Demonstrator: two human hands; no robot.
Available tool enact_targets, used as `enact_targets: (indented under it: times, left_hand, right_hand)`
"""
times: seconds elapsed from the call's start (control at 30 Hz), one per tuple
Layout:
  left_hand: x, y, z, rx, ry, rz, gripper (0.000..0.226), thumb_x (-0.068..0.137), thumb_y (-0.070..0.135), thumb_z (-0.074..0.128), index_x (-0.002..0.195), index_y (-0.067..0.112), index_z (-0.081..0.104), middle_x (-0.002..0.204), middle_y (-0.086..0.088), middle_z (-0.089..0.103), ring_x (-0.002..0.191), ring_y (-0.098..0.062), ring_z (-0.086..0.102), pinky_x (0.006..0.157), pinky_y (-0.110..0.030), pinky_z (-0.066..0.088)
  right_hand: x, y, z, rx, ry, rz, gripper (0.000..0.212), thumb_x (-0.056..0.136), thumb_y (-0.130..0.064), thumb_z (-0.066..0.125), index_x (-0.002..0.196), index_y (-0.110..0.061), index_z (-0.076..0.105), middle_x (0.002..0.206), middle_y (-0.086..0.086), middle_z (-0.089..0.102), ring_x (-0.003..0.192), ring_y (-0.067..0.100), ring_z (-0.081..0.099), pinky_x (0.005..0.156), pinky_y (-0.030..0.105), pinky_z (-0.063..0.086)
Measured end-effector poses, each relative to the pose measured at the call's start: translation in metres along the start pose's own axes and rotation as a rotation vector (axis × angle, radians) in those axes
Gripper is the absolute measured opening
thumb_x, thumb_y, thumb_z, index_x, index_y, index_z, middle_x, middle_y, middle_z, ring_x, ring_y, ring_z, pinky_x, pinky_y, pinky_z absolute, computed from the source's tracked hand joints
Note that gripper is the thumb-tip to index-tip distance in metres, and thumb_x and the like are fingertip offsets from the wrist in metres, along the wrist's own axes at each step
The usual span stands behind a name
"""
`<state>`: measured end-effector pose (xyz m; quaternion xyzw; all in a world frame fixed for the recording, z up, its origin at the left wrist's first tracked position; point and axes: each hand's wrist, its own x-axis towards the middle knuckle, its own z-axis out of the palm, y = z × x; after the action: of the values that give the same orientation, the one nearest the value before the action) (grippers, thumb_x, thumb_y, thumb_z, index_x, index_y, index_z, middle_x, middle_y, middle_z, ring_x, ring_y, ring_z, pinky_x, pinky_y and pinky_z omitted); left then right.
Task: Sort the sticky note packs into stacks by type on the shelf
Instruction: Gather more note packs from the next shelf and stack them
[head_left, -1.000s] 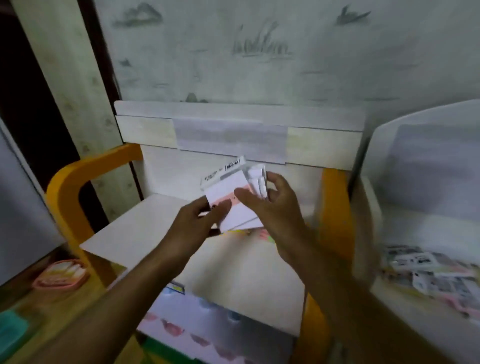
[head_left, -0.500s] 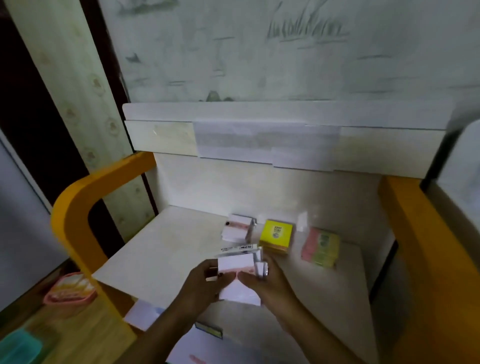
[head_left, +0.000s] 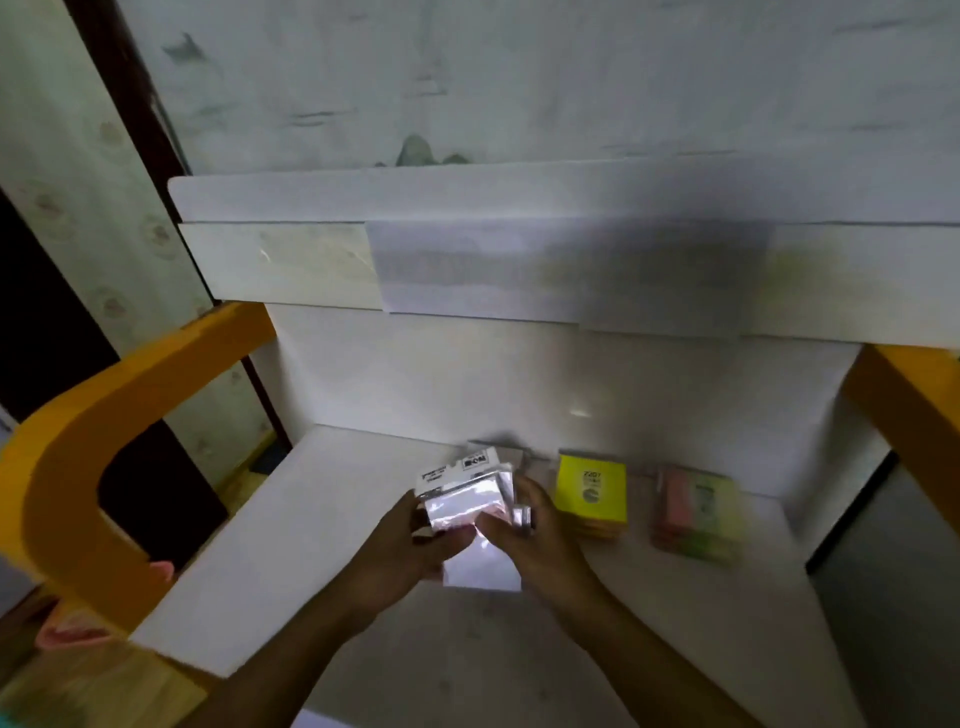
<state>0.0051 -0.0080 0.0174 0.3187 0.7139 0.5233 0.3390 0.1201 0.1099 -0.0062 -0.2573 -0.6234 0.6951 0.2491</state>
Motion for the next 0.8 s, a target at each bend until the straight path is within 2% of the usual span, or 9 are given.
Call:
enact_targets:
  times: [0.13, 0.27, 0.33, 0.37, 0.47, 0.53, 0.63, 0.73, 0.8]
  left_hand:
    - [0.017, -0.018, -0.027, -0.119, -0.045, -0.003, 0.048, 0.081, 0.012, 0.072, 0.124, 0.028, 0.056, 0.119, -0.001, 0.067, 0.1, -0.018, 0.069, 0.074, -0.036, 0.06]
    - [0.029, -0.025, -0.051, -0.216, -0.051, 0.062, 0.052, 0.082, 0.001, 0.069, 0.126, 0.025, 0.056, 0.118, -0.002, 0.068, 0.102, -0.018, 0.068, 0.075, -0.038, 0.06]
    - [0.033, -0.025, -0.062, -0.289, -0.084, 0.068, 0.049, 0.081, 0.002, 0.067, 0.124, 0.024, 0.058, 0.116, -0.004, 0.07, 0.104, -0.022, 0.068, 0.077, -0.042, 0.059]
    - [0.035, -0.025, -0.067, -0.311, -0.103, 0.064, 0.048, 0.08, 0.003, 0.068, 0.123, 0.024, 0.059, 0.116, -0.005, 0.07, 0.105, -0.024, 0.068, 0.078, -0.044, 0.059]
    - [0.038, -0.024, -0.076, -0.294, -0.193, 0.039, 0.052, 0.08, 0.009, 0.069, 0.127, 0.026, 0.056, 0.121, -0.004, 0.068, 0.11, -0.027, 0.066, 0.083, -0.048, 0.057]
    - [0.039, -0.022, -0.08, -0.278, -0.237, 0.03, 0.053, 0.081, 0.01, 0.071, 0.128, 0.027, 0.053, 0.121, -0.002, 0.068, 0.11, -0.025, 0.066, 0.085, -0.048, 0.057]
    - [0.042, -0.019, -0.086, -0.178, -0.236, 0.06, 0.058, 0.08, 0.007, 0.072, 0.129, 0.029, 0.051, 0.12, 0.002, 0.068, 0.11, -0.018, 0.065, 0.083, -0.038, 0.058]
    - [0.042, -0.015, -0.087, -0.051, -0.242, 0.096, 0.058, 0.08, -0.001, 0.071, 0.127, 0.028, 0.052, 0.117, 0.009, 0.069, 0.107, -0.007, 0.065, 0.08, -0.022, 0.056]
    - [0.04, -0.016, -0.083, -0.024, -0.263, 0.088, 0.056, 0.081, -0.003, 0.07, 0.126, 0.026, 0.052, 0.115, 0.01, 0.068, 0.105, -0.002, 0.064, 0.079, -0.018, 0.054]
  right_hand:
    - [0.003, 0.005, 0.019, -0.06, 0.062, -0.061, 0.046, 0.078, -0.022, 0.078, 0.113, -0.04, 0.057, 0.104, -0.019, 0.07, 0.094, 0.005, 0.068, 0.076, 0.022, 0.057]
    - [0.006, 0.013, 0.034, -0.119, 0.29, 0.012, 0.059, 0.064, -0.037, 0.086, 0.112, -0.036, 0.052, 0.105, -0.012, 0.066, 0.092, 0.007, 0.067, 0.07, 0.023, 0.057]
    - [0.006, 0.018, 0.037, -0.123, 0.344, 0.108, 0.05, 0.061, -0.051, 0.083, 0.102, -0.029, 0.062, 0.093, -0.005, 0.072, 0.083, 0.014, 0.07, 0.071, 0.031, 0.058]
    - [0.006, 0.018, 0.038, -0.142, 0.304, 0.12, 0.041, 0.065, -0.054, 0.08, 0.094, -0.027, 0.068, 0.088, -0.003, 0.074, 0.079, 0.014, 0.071, 0.071, 0.031, 0.057]
    - [0.007, 0.013, 0.047, -0.193, 0.137, 0.074, 0.013, 0.084, -0.04, 0.068, 0.089, -0.029, 0.074, 0.091, -0.004, 0.076, 0.083, 0.011, 0.072, 0.076, 0.028, 0.059]
    - [0.01, 0.01, 0.051, -0.174, 0.115, 0.038, 0.009, 0.088, -0.028, 0.066, 0.094, -0.03, 0.072, 0.098, -0.004, 0.075, 0.09, 0.012, 0.071, 0.081, 0.033, 0.059]
    - [0.013, 0.01, 0.053, -0.142, 0.083, -0.001, 0.026, 0.084, -0.012, 0.069, 0.102, -0.03, 0.067, 0.102, 0.002, 0.073, 0.094, 0.019, 0.07, 0.08, 0.037, 0.06]
    - [0.014, 0.017, 0.048, -0.196, 0.073, -0.04, 0.058, 0.069, -0.016, 0.074, 0.118, -0.038, 0.054, 0.108, 0.004, 0.07, 0.096, 0.021, 0.069, 0.082, 0.042, 0.059]
    - [0.015, 0.021, 0.046, -0.199, 0.053, -0.044, 0.063, 0.07, -0.009, 0.072, 0.117, -0.044, 0.052, 0.11, 0.001, 0.069, 0.098, 0.018, 0.068, 0.084, 0.04, 0.058]
